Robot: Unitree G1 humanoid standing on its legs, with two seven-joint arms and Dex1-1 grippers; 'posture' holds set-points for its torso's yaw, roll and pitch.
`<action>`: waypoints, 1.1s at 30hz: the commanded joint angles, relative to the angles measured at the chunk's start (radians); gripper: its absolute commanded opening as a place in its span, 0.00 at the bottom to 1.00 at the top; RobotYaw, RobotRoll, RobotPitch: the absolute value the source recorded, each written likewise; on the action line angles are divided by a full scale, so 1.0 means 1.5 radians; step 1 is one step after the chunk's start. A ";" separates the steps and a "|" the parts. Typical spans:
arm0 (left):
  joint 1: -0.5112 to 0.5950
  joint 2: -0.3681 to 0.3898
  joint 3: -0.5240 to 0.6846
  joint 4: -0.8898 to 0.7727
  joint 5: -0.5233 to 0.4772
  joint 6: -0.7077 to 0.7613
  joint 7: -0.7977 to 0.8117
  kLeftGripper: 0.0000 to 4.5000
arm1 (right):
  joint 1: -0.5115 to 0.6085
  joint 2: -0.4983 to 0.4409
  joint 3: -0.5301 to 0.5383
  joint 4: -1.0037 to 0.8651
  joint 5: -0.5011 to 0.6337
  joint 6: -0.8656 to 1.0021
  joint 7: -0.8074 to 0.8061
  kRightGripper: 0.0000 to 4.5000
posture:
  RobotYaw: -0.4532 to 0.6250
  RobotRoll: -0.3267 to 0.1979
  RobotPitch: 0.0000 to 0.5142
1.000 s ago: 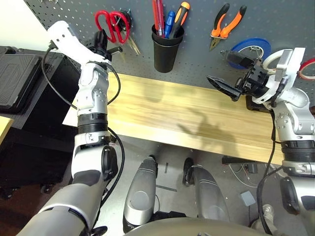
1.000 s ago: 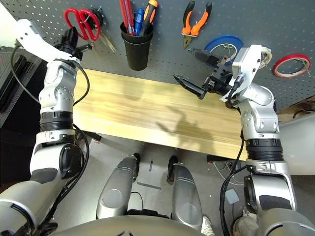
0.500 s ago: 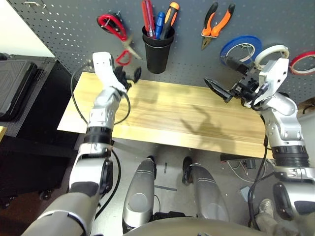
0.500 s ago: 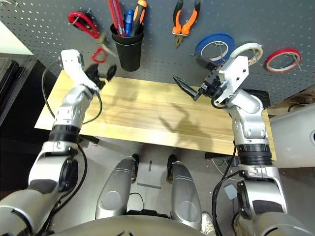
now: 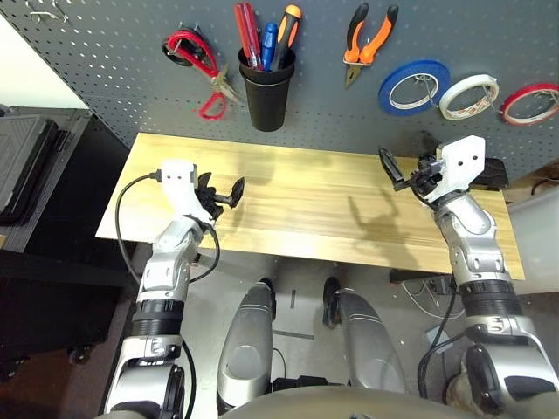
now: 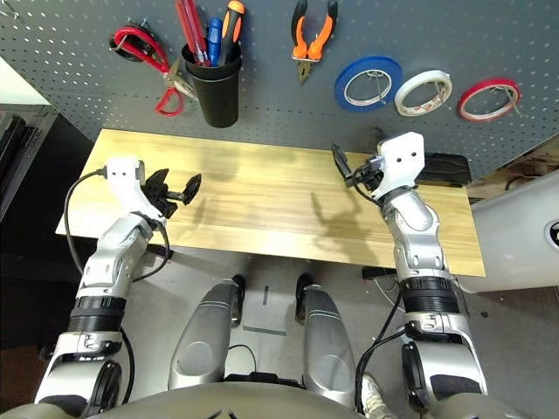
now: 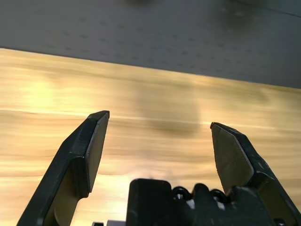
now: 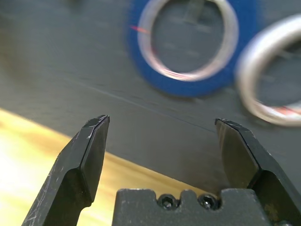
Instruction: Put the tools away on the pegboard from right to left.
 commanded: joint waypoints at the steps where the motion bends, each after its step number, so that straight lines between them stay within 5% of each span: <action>1: 0.027 0.002 0.023 0.013 0.001 -0.047 0.005 1.00 | 0.019 0.001 -0.031 0.047 -0.022 -0.032 -0.071 1.00 | 0.58 0.62 0.52; 12: 0.016 0.018 0.101 0.098 -0.017 -0.181 0.000 1.00 | 0.027 -0.036 -0.090 0.199 -0.054 -0.143 -0.223 1.00 | 0.54 0.62 0.47; 33: -0.002 0.023 0.127 0.149 -0.030 -0.253 0.015 1.00 | 0.000 -0.070 -0.098 0.334 -0.049 -0.233 -0.282 1.00 | 0.53 0.62 0.41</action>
